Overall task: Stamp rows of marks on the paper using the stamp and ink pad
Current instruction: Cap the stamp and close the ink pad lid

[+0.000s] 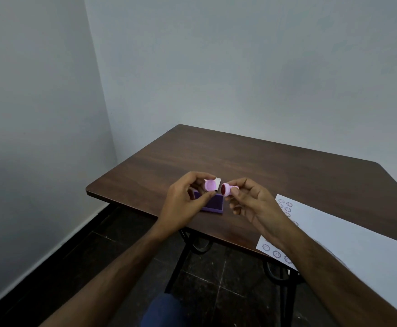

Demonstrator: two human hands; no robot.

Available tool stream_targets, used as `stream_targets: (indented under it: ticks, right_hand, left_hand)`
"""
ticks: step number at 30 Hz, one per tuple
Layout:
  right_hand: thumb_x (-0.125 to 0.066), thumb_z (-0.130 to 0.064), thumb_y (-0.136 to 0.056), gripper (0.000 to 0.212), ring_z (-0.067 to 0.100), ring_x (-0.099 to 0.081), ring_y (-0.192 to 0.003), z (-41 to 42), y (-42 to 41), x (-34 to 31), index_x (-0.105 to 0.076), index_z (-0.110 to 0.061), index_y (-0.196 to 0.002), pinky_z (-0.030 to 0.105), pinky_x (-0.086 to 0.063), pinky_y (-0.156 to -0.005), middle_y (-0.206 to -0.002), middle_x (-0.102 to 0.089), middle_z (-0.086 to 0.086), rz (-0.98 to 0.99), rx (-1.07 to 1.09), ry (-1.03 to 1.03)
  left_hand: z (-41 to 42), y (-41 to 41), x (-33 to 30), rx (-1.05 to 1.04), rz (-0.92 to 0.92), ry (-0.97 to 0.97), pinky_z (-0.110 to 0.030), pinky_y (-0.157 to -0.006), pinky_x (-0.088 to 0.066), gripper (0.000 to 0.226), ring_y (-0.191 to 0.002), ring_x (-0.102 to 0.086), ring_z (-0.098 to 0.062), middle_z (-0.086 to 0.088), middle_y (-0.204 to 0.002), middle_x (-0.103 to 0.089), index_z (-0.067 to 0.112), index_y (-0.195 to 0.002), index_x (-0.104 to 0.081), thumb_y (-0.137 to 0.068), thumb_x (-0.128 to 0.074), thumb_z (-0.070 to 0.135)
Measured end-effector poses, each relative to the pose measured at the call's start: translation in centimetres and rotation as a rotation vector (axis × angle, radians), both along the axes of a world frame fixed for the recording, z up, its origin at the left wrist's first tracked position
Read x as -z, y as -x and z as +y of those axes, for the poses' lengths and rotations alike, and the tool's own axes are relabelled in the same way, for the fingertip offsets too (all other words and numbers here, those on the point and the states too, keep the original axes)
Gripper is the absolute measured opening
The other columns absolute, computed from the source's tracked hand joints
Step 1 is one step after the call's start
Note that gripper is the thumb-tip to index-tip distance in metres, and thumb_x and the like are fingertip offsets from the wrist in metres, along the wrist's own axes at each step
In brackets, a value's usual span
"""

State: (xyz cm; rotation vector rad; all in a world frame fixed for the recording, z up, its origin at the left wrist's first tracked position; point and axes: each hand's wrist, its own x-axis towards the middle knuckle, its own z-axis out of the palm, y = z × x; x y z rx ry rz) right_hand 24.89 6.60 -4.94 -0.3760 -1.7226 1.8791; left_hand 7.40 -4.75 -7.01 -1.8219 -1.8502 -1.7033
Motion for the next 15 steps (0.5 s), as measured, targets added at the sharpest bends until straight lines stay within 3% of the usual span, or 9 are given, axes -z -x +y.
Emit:
stream_targets:
  ticks: [4, 7, 11, 15]
  right_hand:
    - [-0.069, -0.02, -0.09, 0.016, 0.014, -0.064, -0.073, -0.5, -1.7, 0.0, -0.068, -0.015, -0.105, 0.027, -0.054, -0.066, -0.093, -0.073, 0.012, -0.067, 0.123, -0.323]
    - [-0.071, -0.021, -0.089, 0.014, 0.013, -0.068, -0.078, -0.9, -2.5, 0.1, -0.068, -0.018, -0.102, 0.022, -0.054, -0.069, -0.096, -0.074, 0.006, -0.053, 0.163, -0.367]
    - [-0.073, -0.022, -0.087, 0.013, 0.02, -0.07, -0.09, -0.9, -3.3, 0.3, -0.068, -0.02, -0.099, 0.027, -0.058, -0.073, -0.099, -0.074, 0.002, -0.072, 0.223, -0.407]
    - [-0.075, -0.026, -0.085, 0.013, 0.016, -0.07, -0.09, -0.9, -3.7, 0.2, -0.068, -0.024, -0.096, 0.026, -0.058, -0.078, -0.097, -0.075, -0.005, -0.085, 0.265, -0.453]
  left_hand:
    - [0.3, -1.5, 0.6, 0.048, 0.09, 0.001, -0.014, -0.07, -0.049, 0.035, -0.085, -0.064, -0.006, 0.008, -0.099, -0.068, 0.017, -0.112, -0.07, -0.079, -0.082, 0.015]
    - [0.5, -2.4, 1.0, 0.076, 0.108, 0.008, -0.026, -0.073, -0.056, 0.032, -0.087, -0.066, -0.011, 0.002, -0.099, -0.071, 0.016, -0.107, -0.072, -0.077, -0.084, 0.017]
    - [0.8, -3.6, 0.7, 0.1, 0.037, -0.03, -0.019, -0.078, -0.057, 0.036, -0.09, -0.07, -0.004, 0.007, -0.101, -0.074, 0.011, -0.11, -0.074, -0.076, -0.085, 0.016]
    - [1.0, -4.3, 0.2, 0.101, 0.041, -0.052, -0.03, -0.079, -0.06, 0.039, -0.089, -0.072, -0.009, 0.0, -0.101, -0.077, 0.008, -0.111, -0.075, -0.074, -0.085, 0.013]
